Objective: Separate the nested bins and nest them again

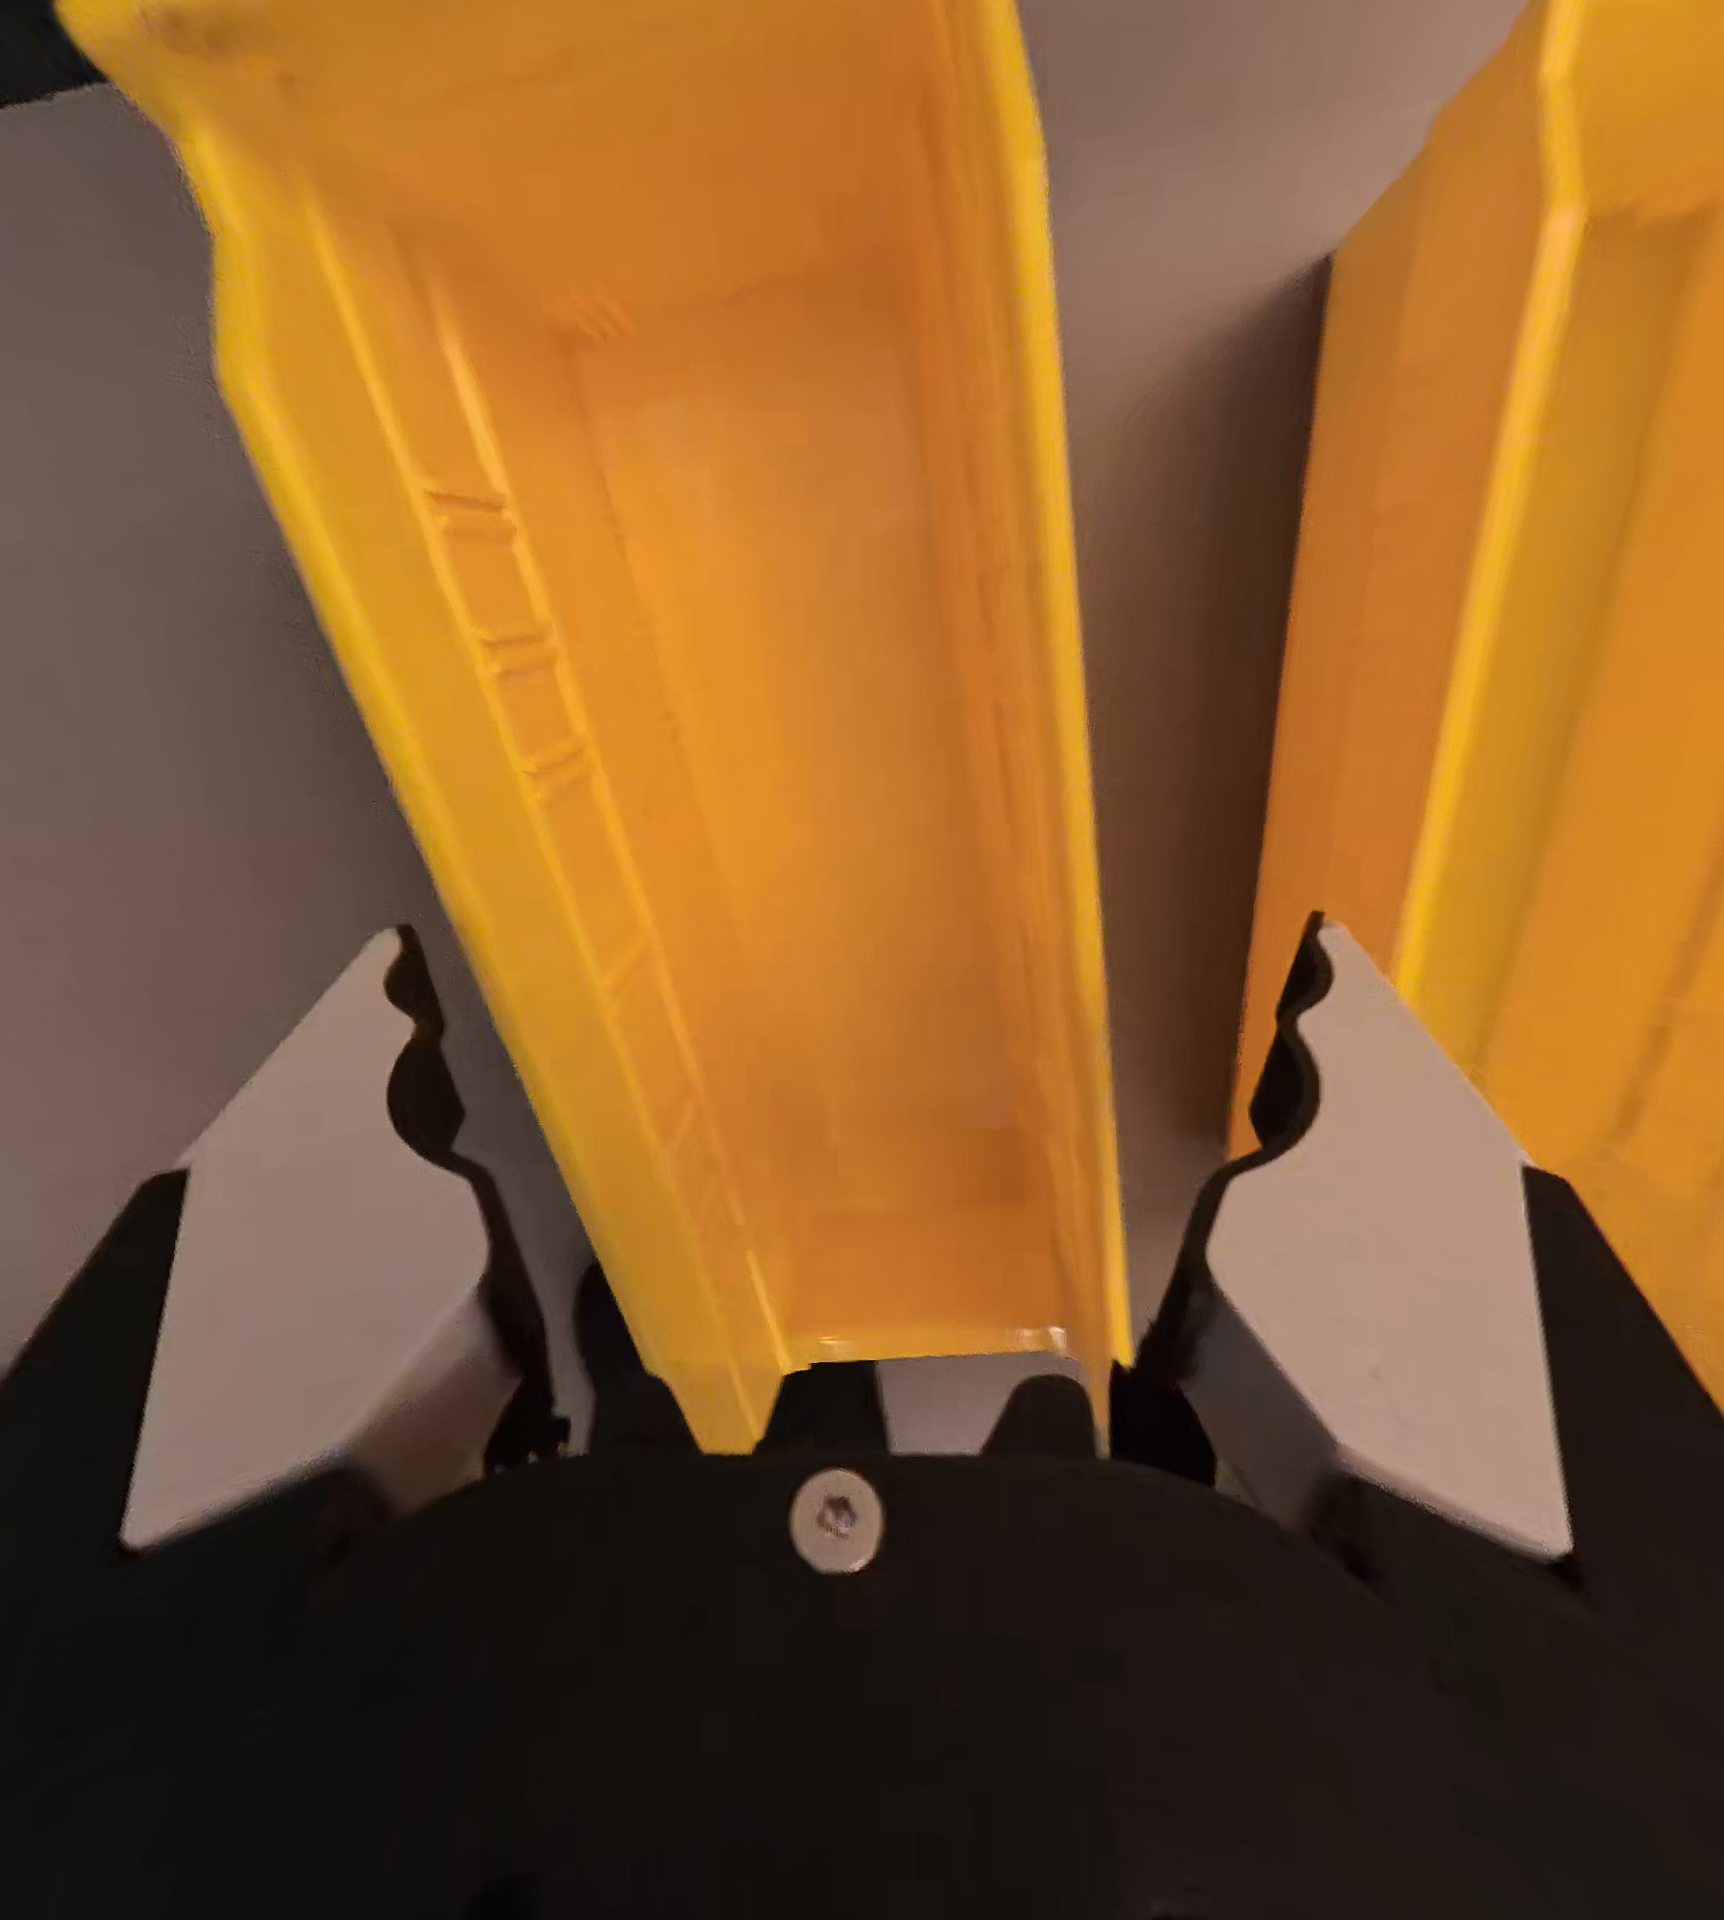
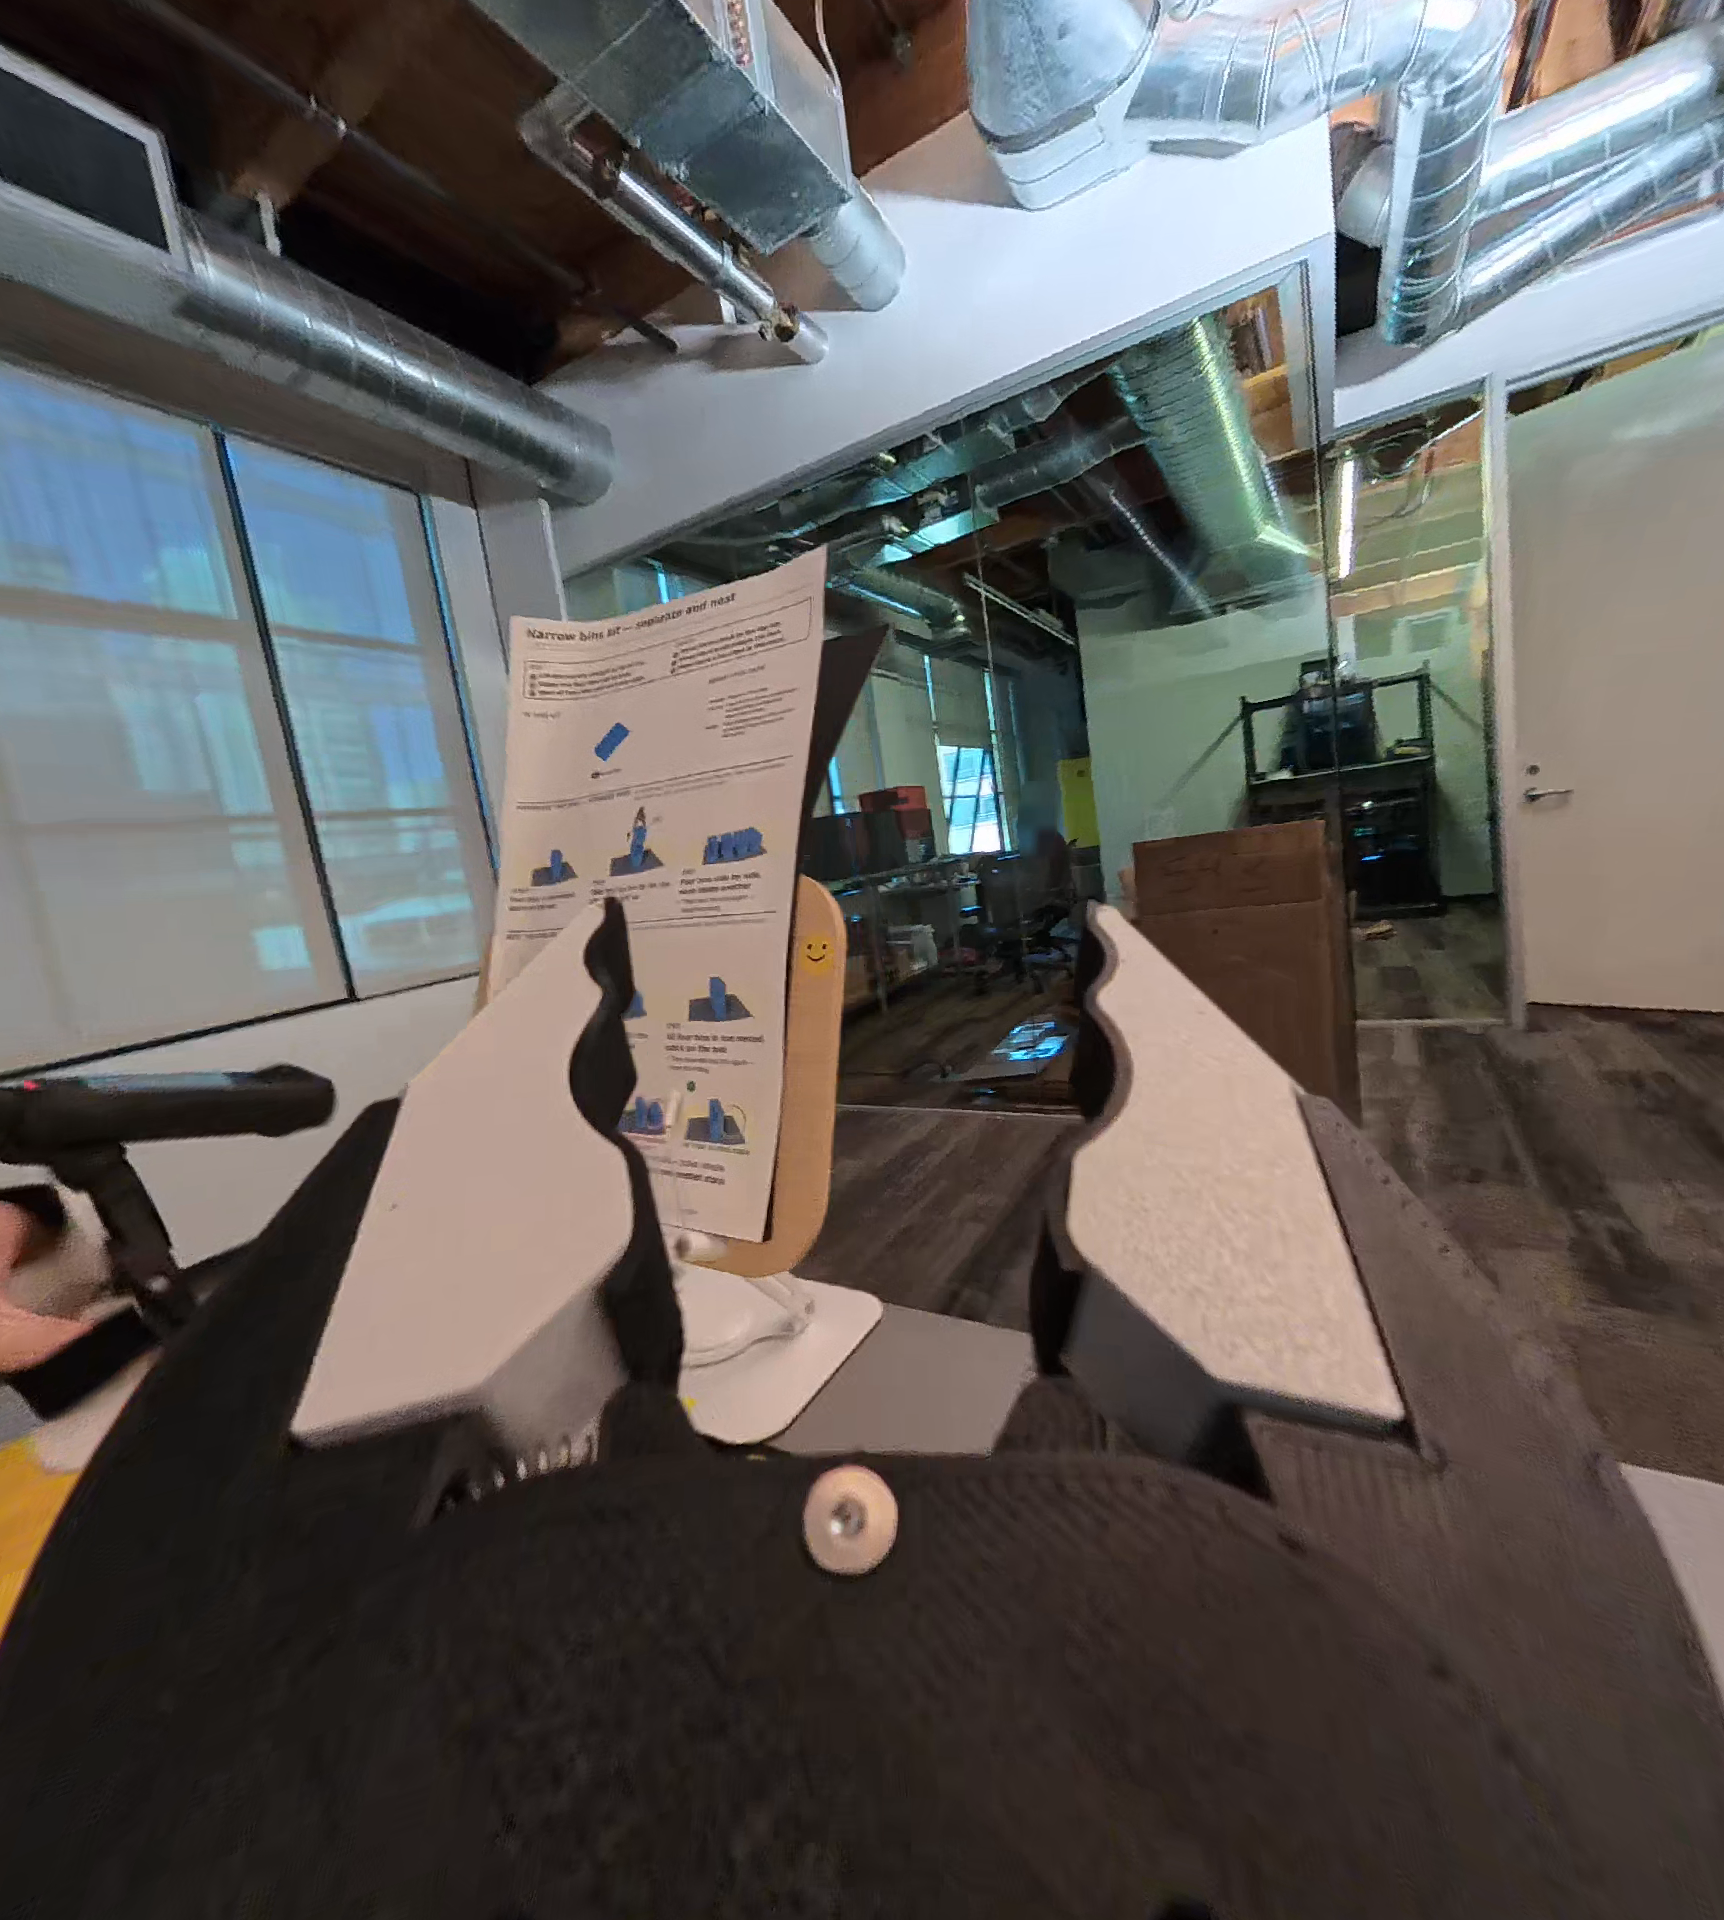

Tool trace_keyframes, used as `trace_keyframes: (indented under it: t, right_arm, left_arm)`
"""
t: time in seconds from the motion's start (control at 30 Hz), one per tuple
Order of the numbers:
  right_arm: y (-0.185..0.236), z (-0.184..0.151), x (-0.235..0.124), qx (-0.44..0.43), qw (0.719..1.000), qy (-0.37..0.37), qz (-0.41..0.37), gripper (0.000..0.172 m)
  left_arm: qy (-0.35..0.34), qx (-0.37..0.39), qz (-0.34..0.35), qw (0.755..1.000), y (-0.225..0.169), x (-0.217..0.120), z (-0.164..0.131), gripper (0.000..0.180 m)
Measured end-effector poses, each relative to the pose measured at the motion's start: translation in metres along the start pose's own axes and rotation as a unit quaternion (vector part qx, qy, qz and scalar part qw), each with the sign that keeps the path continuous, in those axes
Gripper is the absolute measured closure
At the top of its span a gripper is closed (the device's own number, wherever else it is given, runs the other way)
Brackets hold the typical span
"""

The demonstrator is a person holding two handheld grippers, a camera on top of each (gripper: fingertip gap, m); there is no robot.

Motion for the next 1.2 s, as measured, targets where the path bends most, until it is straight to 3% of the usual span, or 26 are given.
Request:
trace_keyframes:
  t: [0.1, 0.2, 0.4, 1.2]
  right_arm:
    - [-0.002, -0.005, 0.002, 0.021, 1.000, 0.012, 0.005, 0.086]
    - [-0.001, -0.010, 0.005, 0.018, 1.000, 0.025, 0.007, 0.087]
    - [-0.002, -0.015, 0.007, 0.028, 0.999, 0.036, 0.010, 0.087]
    - [-0.013, -0.022, 0.007, 0.082, 0.995, 0.055, 0.023, 0.089]
  left_arm:
    - [0.026, 0.001, 0.032, 0.999, 0.012, 0.008, -0.005, 0.025]
    - [0.033, -0.014, 0.016, 0.999, 0.014, 0.013, -0.008, 0.027]
    - [0.028, -0.016, -0.022, 0.999, 0.011, 0.017, -0.008, 0.049]
    - [0.033, -0.011, -0.026, 0.999, 0.007, 0.004, -0.002, 0.059]
Point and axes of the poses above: each gripper's, where its closed fingertips meet, x out along the fingers, z out of its top, y = z × x across the jaws, the point moved 1 cm from there along -x, back along the fingers, and after that the axes turned 9 degrees about x, right-handed, at the moved point
